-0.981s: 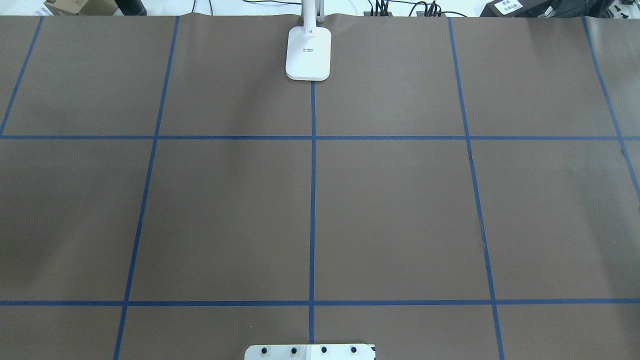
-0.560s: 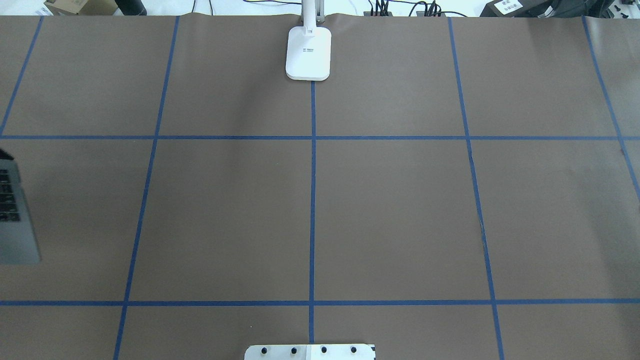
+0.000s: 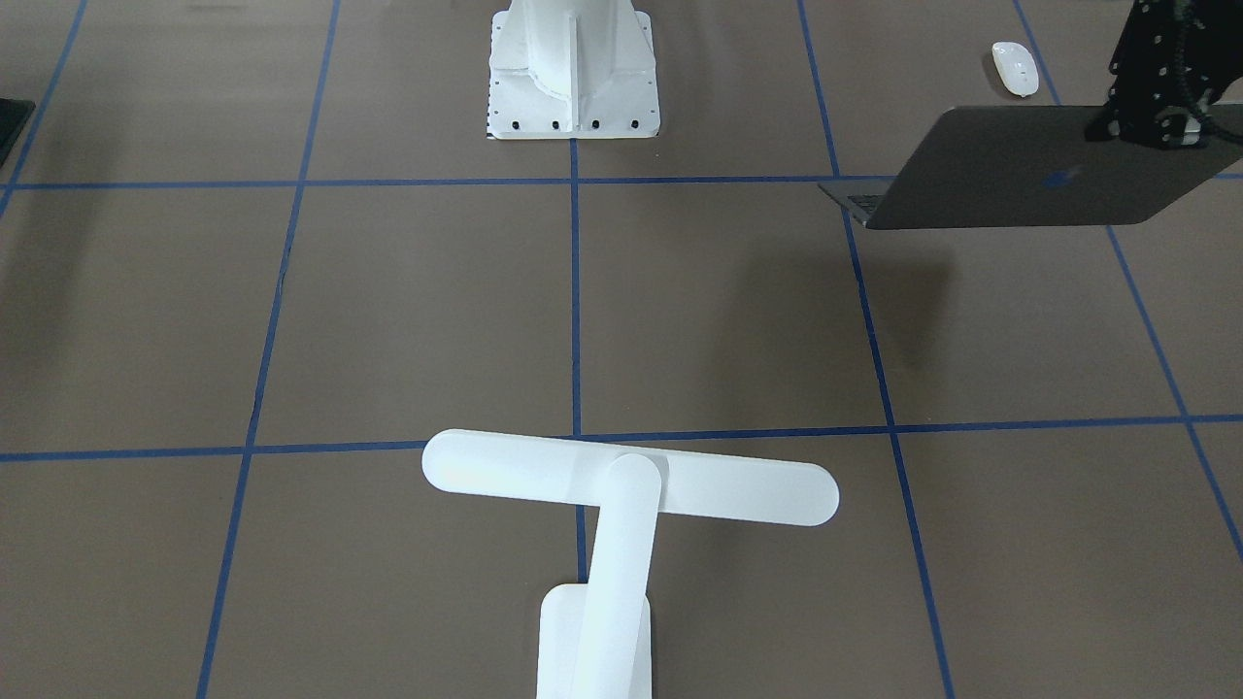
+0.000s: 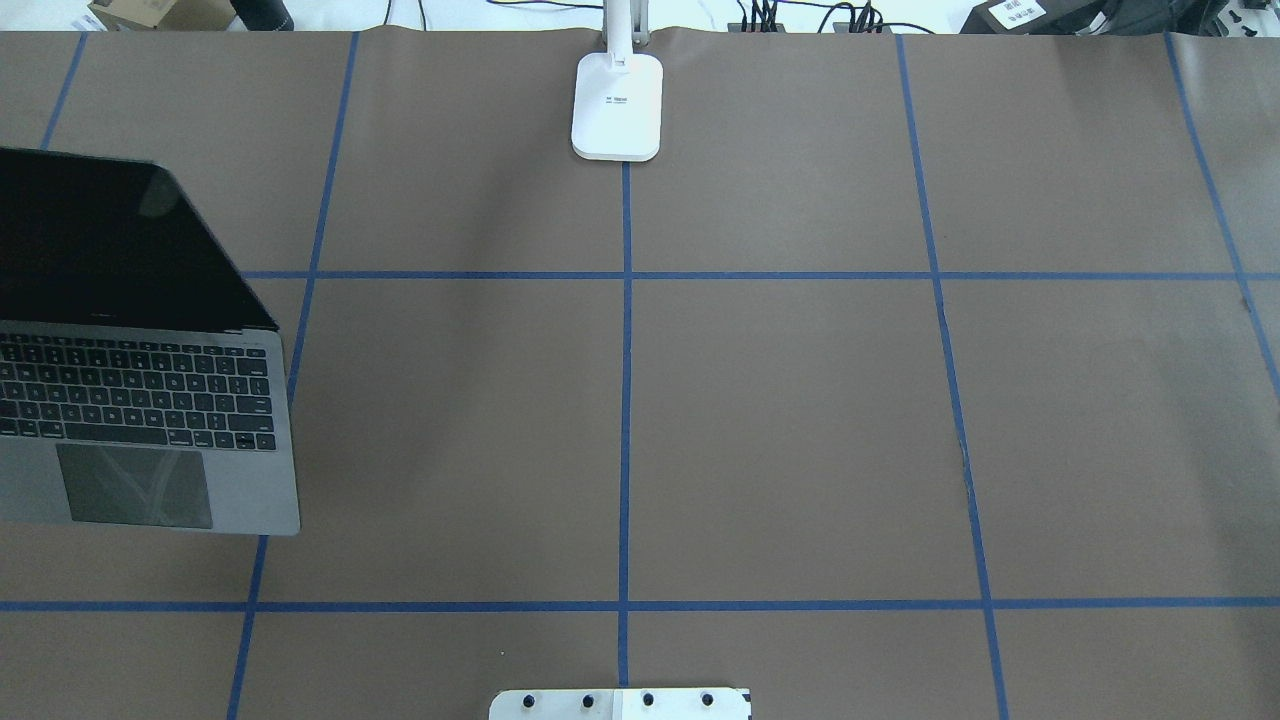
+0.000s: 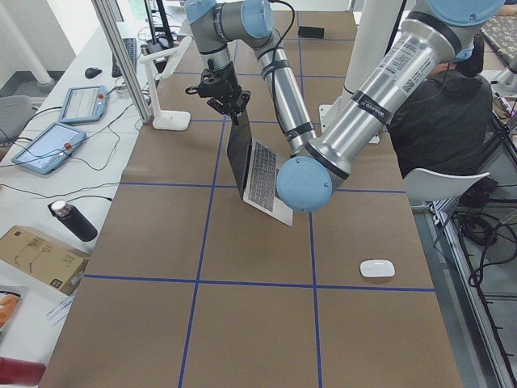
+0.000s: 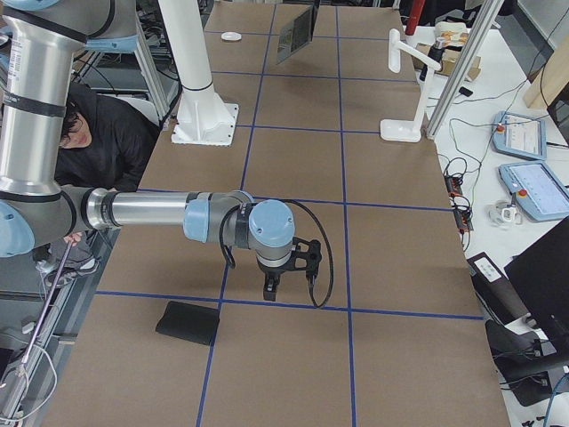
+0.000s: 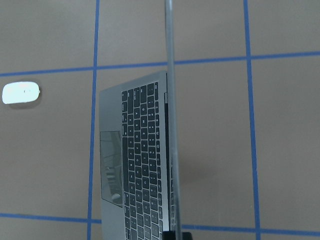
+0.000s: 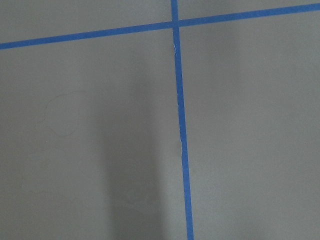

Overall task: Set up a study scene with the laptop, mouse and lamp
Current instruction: 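Lower the open silver laptop onto the table near the lamp with the left gripper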

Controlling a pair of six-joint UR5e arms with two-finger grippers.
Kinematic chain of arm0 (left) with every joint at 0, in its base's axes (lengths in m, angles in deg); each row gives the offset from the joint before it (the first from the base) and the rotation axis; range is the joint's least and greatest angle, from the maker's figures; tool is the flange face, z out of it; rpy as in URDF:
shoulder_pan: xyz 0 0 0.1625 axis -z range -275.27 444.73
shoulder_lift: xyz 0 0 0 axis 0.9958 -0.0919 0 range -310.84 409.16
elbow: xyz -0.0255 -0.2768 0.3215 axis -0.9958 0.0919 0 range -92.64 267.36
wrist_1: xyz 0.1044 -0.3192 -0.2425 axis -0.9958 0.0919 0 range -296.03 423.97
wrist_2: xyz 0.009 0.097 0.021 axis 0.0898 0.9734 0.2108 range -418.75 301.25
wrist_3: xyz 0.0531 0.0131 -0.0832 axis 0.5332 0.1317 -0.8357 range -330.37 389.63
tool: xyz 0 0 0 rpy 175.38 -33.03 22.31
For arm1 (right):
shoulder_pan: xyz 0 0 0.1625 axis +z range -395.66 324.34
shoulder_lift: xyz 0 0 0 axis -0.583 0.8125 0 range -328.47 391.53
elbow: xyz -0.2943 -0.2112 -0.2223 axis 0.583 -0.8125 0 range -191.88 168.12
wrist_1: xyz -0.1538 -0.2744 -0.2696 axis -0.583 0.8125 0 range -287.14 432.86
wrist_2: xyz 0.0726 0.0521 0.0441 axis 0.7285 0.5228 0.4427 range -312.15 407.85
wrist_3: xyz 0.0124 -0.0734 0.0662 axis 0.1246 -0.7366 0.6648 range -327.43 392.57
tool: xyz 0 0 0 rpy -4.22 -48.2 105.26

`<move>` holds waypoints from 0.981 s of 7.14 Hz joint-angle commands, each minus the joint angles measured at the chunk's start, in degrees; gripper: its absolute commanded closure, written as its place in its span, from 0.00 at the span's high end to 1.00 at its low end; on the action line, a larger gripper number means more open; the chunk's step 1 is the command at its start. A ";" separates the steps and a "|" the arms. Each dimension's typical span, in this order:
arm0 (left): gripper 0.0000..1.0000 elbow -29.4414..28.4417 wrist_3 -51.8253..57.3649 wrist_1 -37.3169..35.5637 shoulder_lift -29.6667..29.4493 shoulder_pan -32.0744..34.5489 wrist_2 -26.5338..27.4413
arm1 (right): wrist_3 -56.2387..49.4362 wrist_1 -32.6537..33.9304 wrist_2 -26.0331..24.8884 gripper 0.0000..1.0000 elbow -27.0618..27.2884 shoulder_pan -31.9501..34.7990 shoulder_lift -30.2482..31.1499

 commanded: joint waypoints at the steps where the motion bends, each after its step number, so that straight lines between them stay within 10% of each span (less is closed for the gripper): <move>1: 0.00 -2.90 -3.32 0.88 -3.38 -6.23 -4.78 | 0.03 0.00 -0.09 1.00 -0.17 0.16 0.22; 7: 0.00 -11.51 -17.33 10.03 -8.39 -14.50 -9.29 | 0.03 0.00 -0.09 1.00 -0.70 0.07 0.66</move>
